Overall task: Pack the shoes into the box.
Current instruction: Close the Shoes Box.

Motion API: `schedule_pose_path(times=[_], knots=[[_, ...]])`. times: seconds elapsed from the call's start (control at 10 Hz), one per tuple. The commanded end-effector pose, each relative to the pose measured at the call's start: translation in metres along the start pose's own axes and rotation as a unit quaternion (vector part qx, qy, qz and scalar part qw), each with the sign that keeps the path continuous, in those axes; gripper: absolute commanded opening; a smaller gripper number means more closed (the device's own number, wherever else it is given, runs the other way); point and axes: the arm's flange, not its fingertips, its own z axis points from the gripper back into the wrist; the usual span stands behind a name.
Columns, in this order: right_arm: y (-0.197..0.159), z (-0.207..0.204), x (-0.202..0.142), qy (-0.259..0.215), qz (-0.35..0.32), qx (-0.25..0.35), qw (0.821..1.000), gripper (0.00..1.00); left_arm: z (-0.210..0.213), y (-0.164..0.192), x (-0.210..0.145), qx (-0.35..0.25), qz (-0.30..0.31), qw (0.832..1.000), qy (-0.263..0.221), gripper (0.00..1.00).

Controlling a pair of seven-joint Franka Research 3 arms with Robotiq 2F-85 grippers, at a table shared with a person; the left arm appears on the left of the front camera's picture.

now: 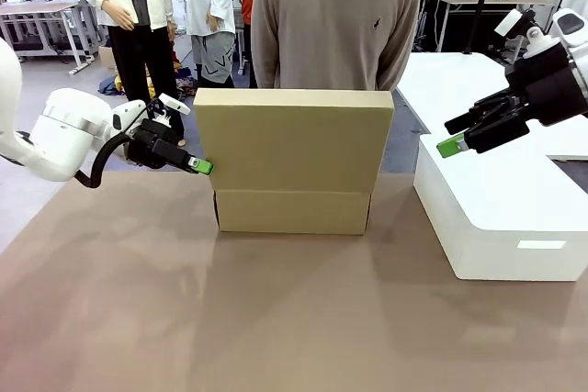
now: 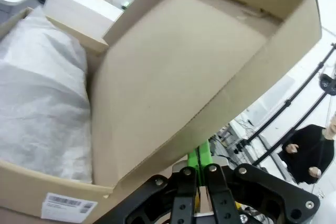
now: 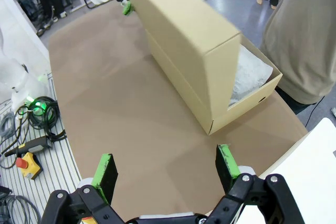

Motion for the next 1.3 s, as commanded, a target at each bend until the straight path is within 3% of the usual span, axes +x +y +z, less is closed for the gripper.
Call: schedule_pose_path(times=[0.0, 0.3, 0.6, 0.7, 0.8, 0.9, 1.2], knots=[[-0.002, -0.003, 0.000, -0.019, 0.011, 0.007, 1.000, 1.00, -0.011, -0.011, -0.002, 0.067, -0.024, 0.997, -0.018, 0.00], [-0.002, -0.003, 0.000, -0.019, 0.011, 0.007, 1.000, 1.00, -0.006, -0.020, 0.004, 0.168, -0.027, 0.985, -0.026, 0.00], [-0.002, -0.003, 0.000, -0.019, 0.011, 0.007, 1.000, 1.00, 0.007, -0.023, 0.010, 0.198, -0.021, 0.980, -0.022, 0.00], [-0.002, -0.003, 0.000, -0.019, 0.011, 0.007, 1.000, 1.00, 0.012, -0.022, 0.015, 0.194, -0.011, 0.981, 0.012, 0.00], [-0.002, -0.003, 0.000, -0.019, 0.011, 0.007, 1.000, 1.00, 0.024, -0.014, 0.023, 0.199, 0.004, 0.977, 0.075, 0.00], [-0.002, -0.003, 0.000, -0.019, 0.011, 0.007, 1.000, 1.00, 0.010, -0.018, 0.012, 0.195, -0.022, 0.981, -0.006, 0.00], [-0.002, -0.003, 0.000, -0.019, 0.011, 0.007, 1.000, 1.00, 0.010, -0.018, 0.012, 0.195, -0.022, 0.981, -0.006, 0.00]])
